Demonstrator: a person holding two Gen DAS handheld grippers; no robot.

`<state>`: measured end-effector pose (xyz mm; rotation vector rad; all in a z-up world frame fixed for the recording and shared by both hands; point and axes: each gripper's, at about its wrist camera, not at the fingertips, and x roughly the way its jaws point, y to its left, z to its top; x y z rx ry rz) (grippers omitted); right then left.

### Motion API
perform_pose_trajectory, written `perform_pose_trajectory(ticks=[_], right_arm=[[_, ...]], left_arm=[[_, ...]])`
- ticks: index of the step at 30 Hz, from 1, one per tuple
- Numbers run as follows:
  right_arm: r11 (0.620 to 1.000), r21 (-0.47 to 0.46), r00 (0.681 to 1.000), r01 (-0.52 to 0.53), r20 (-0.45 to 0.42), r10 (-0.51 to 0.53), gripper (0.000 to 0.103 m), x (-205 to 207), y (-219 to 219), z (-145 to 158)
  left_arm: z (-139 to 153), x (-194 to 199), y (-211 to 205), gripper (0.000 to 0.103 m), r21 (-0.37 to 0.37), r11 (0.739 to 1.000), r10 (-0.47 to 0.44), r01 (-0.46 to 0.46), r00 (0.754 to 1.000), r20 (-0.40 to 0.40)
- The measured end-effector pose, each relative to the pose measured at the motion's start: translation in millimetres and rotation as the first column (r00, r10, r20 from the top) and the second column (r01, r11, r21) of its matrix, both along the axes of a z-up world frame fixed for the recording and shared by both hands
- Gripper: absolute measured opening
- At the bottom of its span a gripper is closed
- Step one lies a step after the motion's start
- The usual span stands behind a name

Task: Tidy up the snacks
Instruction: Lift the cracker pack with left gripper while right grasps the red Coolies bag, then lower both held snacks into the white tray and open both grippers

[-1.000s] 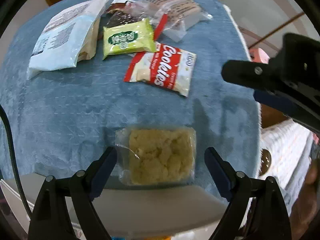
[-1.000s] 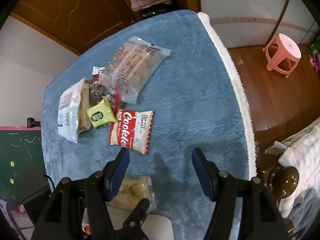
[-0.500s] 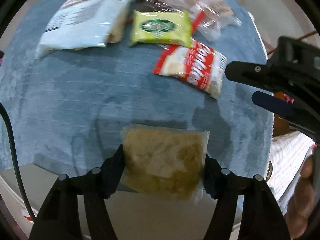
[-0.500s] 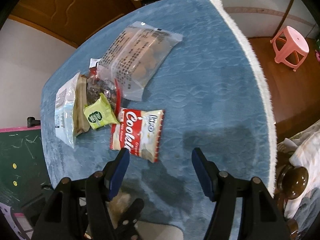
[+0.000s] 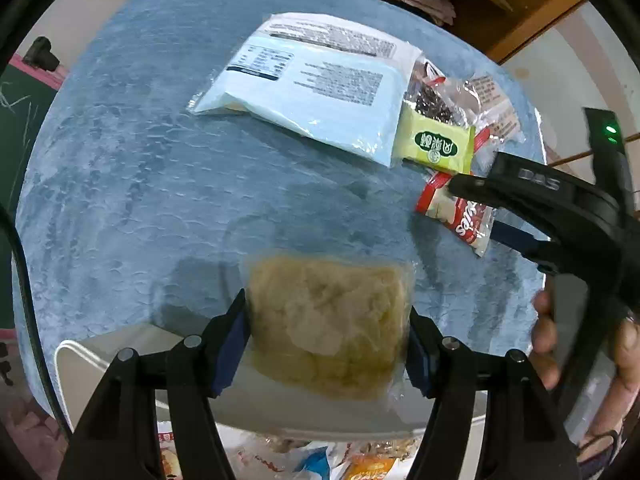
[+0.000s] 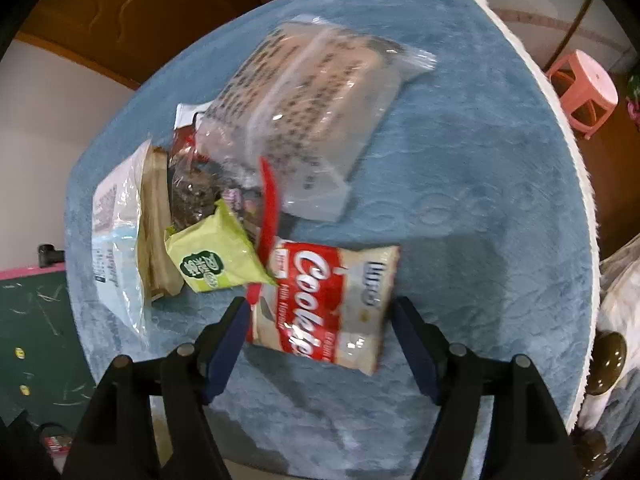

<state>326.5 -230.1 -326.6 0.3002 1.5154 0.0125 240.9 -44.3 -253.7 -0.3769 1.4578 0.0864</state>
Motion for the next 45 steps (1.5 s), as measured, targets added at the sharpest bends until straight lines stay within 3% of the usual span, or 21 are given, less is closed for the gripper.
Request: perform_pose_trajectory(ticks=[4, 7, 8, 12, 14, 20, 25, 29, 35, 40, 45], right_arm=[[0.989, -0.129, 0.998, -0.068, -0.027, 0.065, 0.088, 3.8, 25.6, -8.4], [0.955, -0.262, 0.991, -0.137, -0.035, 0.133, 0.087, 1.7, 48.1, -13.7], [0.955, -0.266, 0.991, -0.131, -0.025, 0.129, 0.083, 0.3, 49.1, -12.7], [0.958, -0.259, 0.992, -0.126, -0.017, 0.126, 0.055, -5.5, 47.0, -5.8], [0.960, -0.251, 0.992, -0.120, -0.007, 0.122, 0.053, -10.3, 40.0, -2.2], [0.975, -0.213, 0.996, -0.066, 0.047, 0.077, 0.053, -34.2, 3.9, 19.6], [0.990, -0.143, 0.986, -0.015, 0.161, 0.038, 0.053, -68.9, -21.5, 70.5], [0.998, -0.069, 0.961, 0.003, 0.277, 0.017, 0.053, -98.5, -26.5, 115.6], [1.000, -0.025, 0.896, -0.010, 0.444, 0.020, 0.053, -157.3, -20.1, 184.9], [0.999, -0.031, 0.859, -0.037, 0.511, 0.047, 0.053, -205.9, -9.6, 208.8], [0.996, -0.045, 0.857, -0.077, 0.507, 0.090, 0.053, -241.7, 7.6, 205.5]], left_arm=[[11.6, -0.2, 7.0, 0.066, 0.001, 1.000, -0.004, 0.004, 1.000, 0.011], [14.1, 4.5, 11.2, 0.066, 0.009, 1.000, -0.015, 0.015, 1.000, 0.021], [16.0, 3.3, 17.4, 0.066, 0.013, 1.000, -0.022, 0.022, 1.000, 0.021], [30.4, -0.6, 21.6, 0.066, 0.054, 0.996, -0.068, 0.066, 0.997, 0.039], [40.3, -2.5, 19.1, 0.066, 0.083, 0.993, -0.095, 0.090, 0.993, 0.065], [70.9, -15.5, 15.2, 0.066, 0.130, 0.980, -0.167, 0.150, 0.978, 0.127], [93.7, -29.0, 6.8, 0.066, 0.139, 0.970, -0.222, 0.200, 0.961, 0.167], [124.7, -52.0, 0.8, 0.066, 0.164, 0.954, -0.285, 0.252, 0.933, 0.221], [167.0, -84.2, -7.5, 0.066, 0.221, 0.922, -0.375, 0.319, 0.876, 0.303], [185.3, -113.4, -7.5, 0.066, 0.253, 0.899, -0.427, 0.357, 0.841, 0.331], [180.5, -135.7, -1.0, 0.066, 0.257, 0.892, -0.440, 0.372, 0.844, 0.307]])
